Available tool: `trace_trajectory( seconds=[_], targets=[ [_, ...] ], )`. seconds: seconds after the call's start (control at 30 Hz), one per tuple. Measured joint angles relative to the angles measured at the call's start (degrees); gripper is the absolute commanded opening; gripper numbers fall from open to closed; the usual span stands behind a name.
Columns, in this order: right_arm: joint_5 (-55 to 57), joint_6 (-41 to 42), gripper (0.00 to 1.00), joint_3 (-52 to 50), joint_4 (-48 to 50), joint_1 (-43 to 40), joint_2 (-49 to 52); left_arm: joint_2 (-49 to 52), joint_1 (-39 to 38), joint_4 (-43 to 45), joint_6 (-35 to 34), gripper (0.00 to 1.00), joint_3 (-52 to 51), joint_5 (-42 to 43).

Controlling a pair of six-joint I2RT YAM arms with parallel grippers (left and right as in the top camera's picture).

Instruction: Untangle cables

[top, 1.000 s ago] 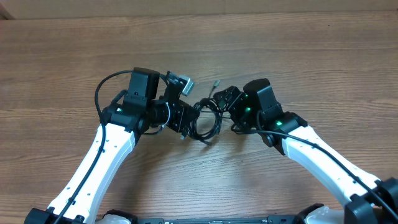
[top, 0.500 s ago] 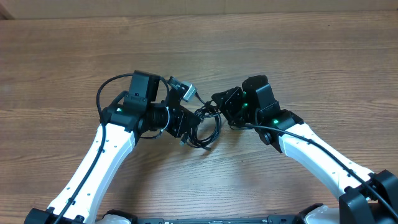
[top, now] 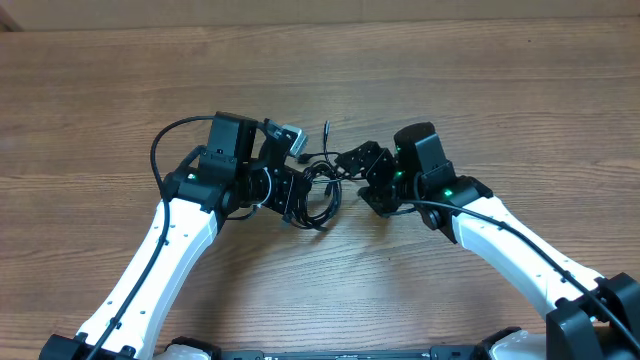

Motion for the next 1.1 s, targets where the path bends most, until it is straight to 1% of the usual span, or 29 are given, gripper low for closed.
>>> trace_trajectory(
  seconds=[0.23,0.27,0.3,0.43,0.5,0.63,0.8,0.97,1.1],
  targets=[
    [-0.6,0.8,0.58,0.0,2.8,0.3,0.0,0.0,0.0,-1.2,0.1,0.04,0.0,4.2],
    [-0.6,0.9,0.53,0.0,3.1,0.3,0.0,0.0,0.0,-1.1,0.1,0.04,0.0,5.3],
    [-0.6,1.0,0.44,0.0,3.5,0.3,0.0,0.0,0.0,-1.1,0.1,0.04,0.0,6.2],
    [-0.3,1.2,0.21,0.0,3.5,0.3,0.0,0.0,0.0,-0.9,0.1,0.04,0.0,8.6],
    [-0.1,1.3,0.04,0.0,3.7,0.3,0.0,0.0,0.0,-0.9,0.1,0.04,0.0,9.3],
    [0.0,0.7,0.04,0.0,4.4,0.2,0.0,0.0,0.0,-1.5,0.1,0.04,0.0,8.3],
    [-1.9,-2.8,0.04,0.0,8.8,-0.3,0.0,0.0,0.0,-5.2,-0.7,0.05,0.0,-0.2],
    [-10.0,-7.6,0.04,0.0,15.3,-2.9,0.1,0.0,-0.3,-8.5,-7.4,0.06,0.0,-12.8],
    [-17.9,-11.4,0.04,0.0,17.6,-6.2,0.2,0.0,-0.7,-8.6,-12.6,0.04,0.0,-19.7]
  ],
)
